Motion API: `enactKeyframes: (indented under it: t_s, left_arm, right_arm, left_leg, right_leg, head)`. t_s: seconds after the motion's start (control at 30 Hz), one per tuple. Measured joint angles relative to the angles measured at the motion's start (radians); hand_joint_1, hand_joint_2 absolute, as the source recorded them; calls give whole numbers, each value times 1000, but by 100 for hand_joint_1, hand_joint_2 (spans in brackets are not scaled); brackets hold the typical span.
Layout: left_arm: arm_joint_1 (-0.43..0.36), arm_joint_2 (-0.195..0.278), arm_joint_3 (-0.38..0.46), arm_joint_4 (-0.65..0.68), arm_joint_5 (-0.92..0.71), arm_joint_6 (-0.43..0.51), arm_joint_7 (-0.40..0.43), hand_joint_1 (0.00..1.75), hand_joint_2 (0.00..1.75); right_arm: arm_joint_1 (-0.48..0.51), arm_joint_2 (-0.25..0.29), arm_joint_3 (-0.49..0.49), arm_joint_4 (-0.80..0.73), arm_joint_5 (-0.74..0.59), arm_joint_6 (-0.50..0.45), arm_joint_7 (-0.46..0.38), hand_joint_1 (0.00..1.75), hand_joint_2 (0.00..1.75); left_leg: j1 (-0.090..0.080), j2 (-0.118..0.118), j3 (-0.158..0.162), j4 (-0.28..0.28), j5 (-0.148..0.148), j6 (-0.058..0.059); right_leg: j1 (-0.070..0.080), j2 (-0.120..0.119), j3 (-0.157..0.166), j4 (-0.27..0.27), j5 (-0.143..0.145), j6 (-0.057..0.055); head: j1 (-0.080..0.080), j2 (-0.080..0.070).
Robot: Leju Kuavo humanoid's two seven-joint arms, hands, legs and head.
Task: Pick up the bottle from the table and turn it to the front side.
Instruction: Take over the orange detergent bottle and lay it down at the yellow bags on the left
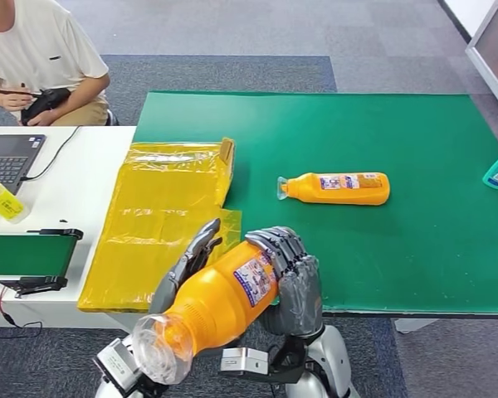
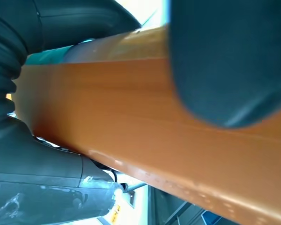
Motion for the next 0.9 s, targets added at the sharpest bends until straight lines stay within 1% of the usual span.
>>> enactKeyframes:
  t_s: [0.17, 0.27, 0.5, 0.73, 0.9]
  left_arm:
    - [-21, 5, -21, 18, -1, -2, 1, 0, 175]
    - [-30, 5, -28, 23, -19, 13, 1, 0, 175]
    - [-49, 7, -48, 25, -166, 116, 1, 0, 175]
    - [-58, 7, -54, 26, -203, 158, 8, 0, 175]
    - [-67, 9, -63, 25, -243, 203, 19, 0, 175]
  right_arm:
    - [-6, 0, 5, 10, 0, -6, 2, 175, 175]
    - [-11, 0, 10, 18, 6, -2, 11, 175, 175]
    - [-37, 5, 17, 72, 25, 8, 30, 175, 175]
    - [-56, 15, 18, 100, 26, 10, 41, 175, 175]
    - [-65, 33, 25, 119, 23, 15, 58, 175, 175]
  left_leg:
    - [0, 0, 0, 0, 0, 0]
    - [0, 0, 0, 0, 0, 0]
    - [0, 0, 0, 0, 0, 0]
    - [0, 0, 0, 0, 0, 0]
    - [0, 0, 0, 0, 0, 0]
  right_leg:
    - [0, 0, 0, 0, 0, 0]
    - [0, 0, 0, 0, 0, 0]
    - [0, 0, 0, 0, 0, 0]
    - [0, 0, 0, 0, 0, 0]
    - [0, 0, 0, 0, 0, 0]
  head:
    - [0, 0]
    - [0, 0]
    - [0, 0]
    - [0, 0]
    - [0, 0]
